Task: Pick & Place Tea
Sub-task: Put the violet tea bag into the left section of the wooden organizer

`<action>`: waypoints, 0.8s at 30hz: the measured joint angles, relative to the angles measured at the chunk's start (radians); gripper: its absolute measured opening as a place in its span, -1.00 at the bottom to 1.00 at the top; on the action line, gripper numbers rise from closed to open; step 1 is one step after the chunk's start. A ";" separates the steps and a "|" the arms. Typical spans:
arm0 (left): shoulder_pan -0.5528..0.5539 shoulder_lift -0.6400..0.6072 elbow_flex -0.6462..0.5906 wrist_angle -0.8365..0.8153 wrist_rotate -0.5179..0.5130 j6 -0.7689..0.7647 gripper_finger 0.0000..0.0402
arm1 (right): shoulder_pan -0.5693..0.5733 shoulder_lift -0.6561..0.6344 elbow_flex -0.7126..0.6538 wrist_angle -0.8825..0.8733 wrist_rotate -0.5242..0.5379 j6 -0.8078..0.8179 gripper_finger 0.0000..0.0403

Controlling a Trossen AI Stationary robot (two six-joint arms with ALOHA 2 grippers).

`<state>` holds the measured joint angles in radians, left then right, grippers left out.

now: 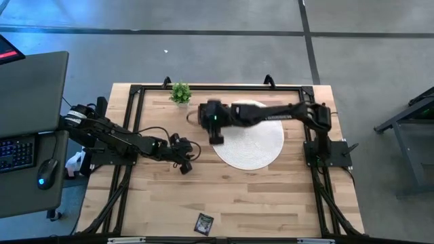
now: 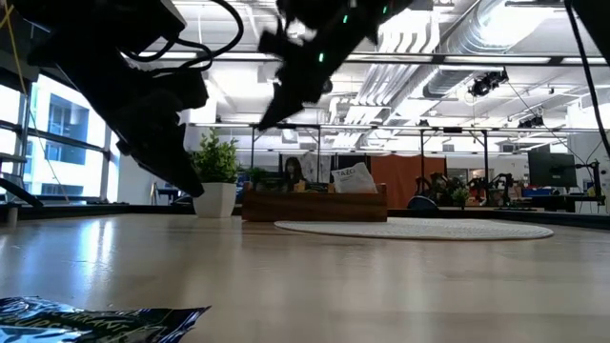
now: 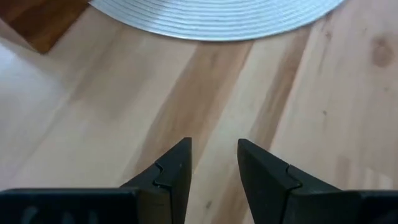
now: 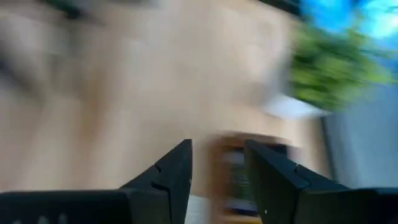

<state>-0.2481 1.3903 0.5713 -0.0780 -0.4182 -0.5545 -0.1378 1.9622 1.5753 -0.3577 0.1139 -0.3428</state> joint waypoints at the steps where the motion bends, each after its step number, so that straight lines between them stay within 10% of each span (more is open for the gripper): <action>1: 0.000 0.000 0.000 0.000 0.017 0.000 -0.36 | 0.032 -0.009 0.000 -0.018 -0.039 0.030 -0.31; 8: -0.001 0.000 0.000 0.015 0.122 0.006 -0.36 | 0.267 -0.013 -0.067 0.018 -0.240 0.186 -0.38; 17: 0.000 0.000 0.000 0.026 0.090 0.054 -0.36 | 0.506 0.064 -0.335 0.664 -0.215 0.342 -0.38; 24: 0.000 0.000 0.000 0.027 0.087 0.053 -0.36 | 0.594 0.225 -0.193 0.640 -0.185 0.389 -0.38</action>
<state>-0.2485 1.3903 0.5709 -0.0509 -0.3313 -0.5011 0.4559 2.1872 1.3826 0.2818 -0.0709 0.0463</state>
